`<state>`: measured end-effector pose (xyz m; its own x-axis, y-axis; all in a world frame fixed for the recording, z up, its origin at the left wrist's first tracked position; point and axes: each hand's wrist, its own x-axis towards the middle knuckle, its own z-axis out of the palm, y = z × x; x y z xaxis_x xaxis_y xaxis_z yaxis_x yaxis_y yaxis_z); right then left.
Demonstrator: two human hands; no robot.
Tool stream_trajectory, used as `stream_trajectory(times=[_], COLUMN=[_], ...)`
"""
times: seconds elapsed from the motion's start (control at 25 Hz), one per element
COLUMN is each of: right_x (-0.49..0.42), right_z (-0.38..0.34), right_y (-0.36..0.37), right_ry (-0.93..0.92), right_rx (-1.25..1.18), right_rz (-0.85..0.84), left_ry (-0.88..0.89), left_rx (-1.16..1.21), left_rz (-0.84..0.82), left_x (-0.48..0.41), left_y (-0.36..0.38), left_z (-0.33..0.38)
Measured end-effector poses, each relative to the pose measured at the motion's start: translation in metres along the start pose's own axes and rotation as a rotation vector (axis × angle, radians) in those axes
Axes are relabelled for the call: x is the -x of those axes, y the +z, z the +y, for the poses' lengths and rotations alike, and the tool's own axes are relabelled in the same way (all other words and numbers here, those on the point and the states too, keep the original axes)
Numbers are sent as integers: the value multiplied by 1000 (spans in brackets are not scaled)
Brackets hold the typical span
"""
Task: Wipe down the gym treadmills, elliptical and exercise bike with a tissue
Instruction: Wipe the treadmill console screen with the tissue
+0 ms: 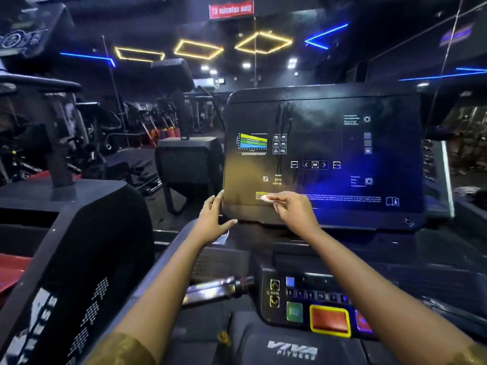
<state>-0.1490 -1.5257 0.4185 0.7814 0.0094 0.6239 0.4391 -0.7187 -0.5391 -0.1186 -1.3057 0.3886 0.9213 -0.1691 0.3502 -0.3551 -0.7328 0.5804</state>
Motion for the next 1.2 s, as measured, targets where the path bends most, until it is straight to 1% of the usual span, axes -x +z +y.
stream_trajectory(times=[0.12, 0.24, 0.32, 0.4, 0.44, 0.52, 0.72, 0.8, 0.88, 0.96, 1.04, 1.12, 1.2], right_x=[-38, -62, -61, -53, -51, -51, -40, -33, -31, -34, -39, -49, -63], right_z=[14, 26, 38, 52, 56, 60, 102, 118, 122, 111, 93, 77, 70], right_y=[20, 49, 77, 103, 110, 112, 75, 52, 43, 57, 83, 103, 108], right_ry=[-97, -272, -401, -543, -610, -683, -803, -816, -800, -784, -824, -887, -889], right_rx=[54, 179, 265, 353, 388, 418, 456, 458, 478, 471, 441, 452, 477], right_rz=[72, 115, 76, -12, -56, -115, -230, -256, -251, -264, -289, -252, -175], left_ry=[37, 78, 116, 164, 188, 221, 256, 253, 254, 259, 266, 307, 344], left_rx=[8, -49, -96, -63, -38, -9, 19, 20, 8, -3, -10, 22, 114], left_rz=[13, -10, -59, -86, -84, -63, -16, -14, 0, 4, 2, 15, 49], left_x=[-47, -83, -99, -109, -112, -113, -117, -115, -114, -114, -112, -109, -104], left_y=[8, 14, 21, 26, 28, 29, 32, 32, 31, 30, 32, 32, 31], left_z=[-25, -45, -59, -72, -77, -82, -87, -85, -83, -82, -81, -83, -86])
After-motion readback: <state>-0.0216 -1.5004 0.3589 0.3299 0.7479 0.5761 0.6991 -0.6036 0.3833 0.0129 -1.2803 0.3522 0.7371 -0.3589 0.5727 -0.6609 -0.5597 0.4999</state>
